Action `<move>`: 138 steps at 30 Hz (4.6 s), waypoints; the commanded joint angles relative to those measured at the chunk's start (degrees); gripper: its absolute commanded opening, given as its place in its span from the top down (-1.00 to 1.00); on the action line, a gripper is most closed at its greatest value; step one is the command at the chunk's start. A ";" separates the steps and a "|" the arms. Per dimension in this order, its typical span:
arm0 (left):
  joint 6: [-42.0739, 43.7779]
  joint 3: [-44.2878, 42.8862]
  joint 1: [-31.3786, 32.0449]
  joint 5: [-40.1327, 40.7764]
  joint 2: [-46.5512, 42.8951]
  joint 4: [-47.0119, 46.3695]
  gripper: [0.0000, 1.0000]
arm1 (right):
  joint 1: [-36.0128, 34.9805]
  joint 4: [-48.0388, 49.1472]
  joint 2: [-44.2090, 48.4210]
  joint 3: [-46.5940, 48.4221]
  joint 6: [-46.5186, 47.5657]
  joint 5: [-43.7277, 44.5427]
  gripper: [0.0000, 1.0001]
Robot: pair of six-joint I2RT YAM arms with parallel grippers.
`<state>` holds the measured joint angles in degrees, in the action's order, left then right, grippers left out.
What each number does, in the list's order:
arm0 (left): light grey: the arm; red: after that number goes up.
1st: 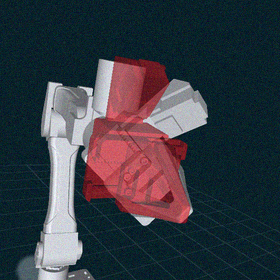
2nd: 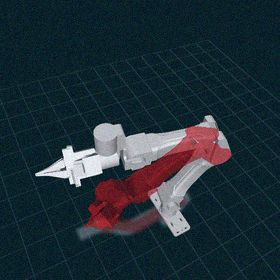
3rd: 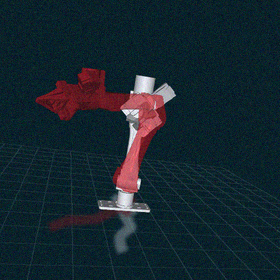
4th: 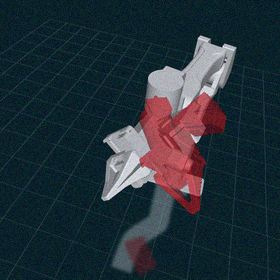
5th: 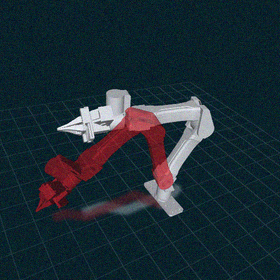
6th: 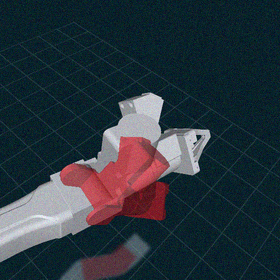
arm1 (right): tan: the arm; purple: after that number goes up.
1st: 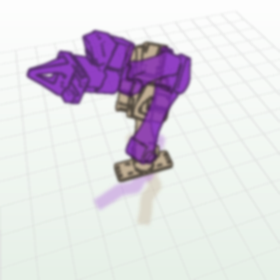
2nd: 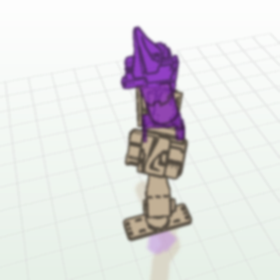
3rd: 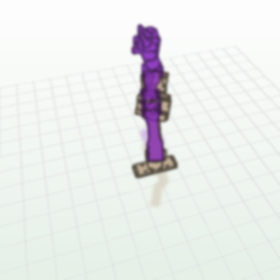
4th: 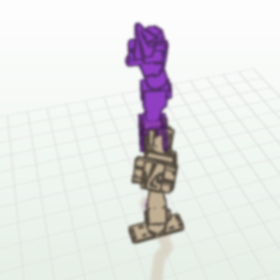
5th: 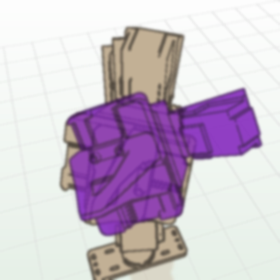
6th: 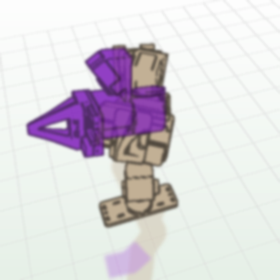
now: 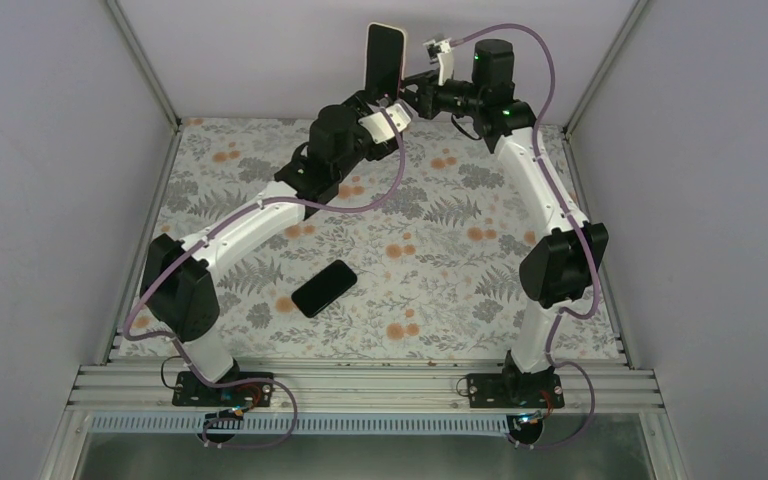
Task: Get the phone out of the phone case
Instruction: Remove the phone case from the phone.
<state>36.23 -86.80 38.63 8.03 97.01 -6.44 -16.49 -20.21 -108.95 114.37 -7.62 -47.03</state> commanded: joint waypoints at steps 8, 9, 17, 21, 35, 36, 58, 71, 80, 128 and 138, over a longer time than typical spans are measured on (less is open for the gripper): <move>-1.39 1.24 -0.49 2.68 -0.80 -5.75 -0.56 | -0.66 2.99 1.12 -0.06 -0.41 -0.52 0.94; -1.34 1.59 -0.55 2.65 -1.14 -6.03 -0.56 | -0.67 3.05 1.06 -0.18 -0.40 -0.67 0.94; -1.45 3.12 -1.10 5.81 -1.36 -8.95 -0.55 | -1.54 3.25 1.03 -0.68 -0.15 -0.57 0.94; -0.63 4.51 -0.94 8.53 -2.13 -13.20 -0.55 | -1.94 3.16 1.04 -0.95 0.18 -0.53 0.94; 11.67 10.13 1.18 21.28 -3.58 -35.33 -0.34 | -3.40 2.82 0.39 -3.32 1.54 0.57 0.93; 12.35 10.51 1.26 21.89 -3.63 -36.50 -0.31 | -3.56 2.74 0.39 -3.43 1.85 0.71 0.94; -1.59 1.04 -3.03 8.00 -6.00 -11.45 -0.56 | -4.56 0.26 -0.92 -2.21 3.70 3.63 0.93; -3.06 2.63 -2.43 -4.32 -6.63 -0.91 -0.61 | -4.61 0.09 -0.35 -1.49 3.54 6.08 0.94; 0.54 2.54 -2.16 -8.38 -5.16 4.03 -0.73 | -4.60 0.08 -0.29 -0.70 3.16 6.50 0.93; 13.47 9.99 -2.26 18.99 -0.51 -41.85 -0.27 | -10.79 1.50 -1.30 -5.94 3.49 4.54 0.94; 14.94 7.59 -0.76 23.21 1.61 -48.40 -0.28 | -12.37 1.76 -3.26 -7.55 3.42 0.09 0.95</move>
<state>49.19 -73.65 37.65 27.81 97.93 -35.18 -24.27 -10.39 -109.95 110.43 -3.33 -35.62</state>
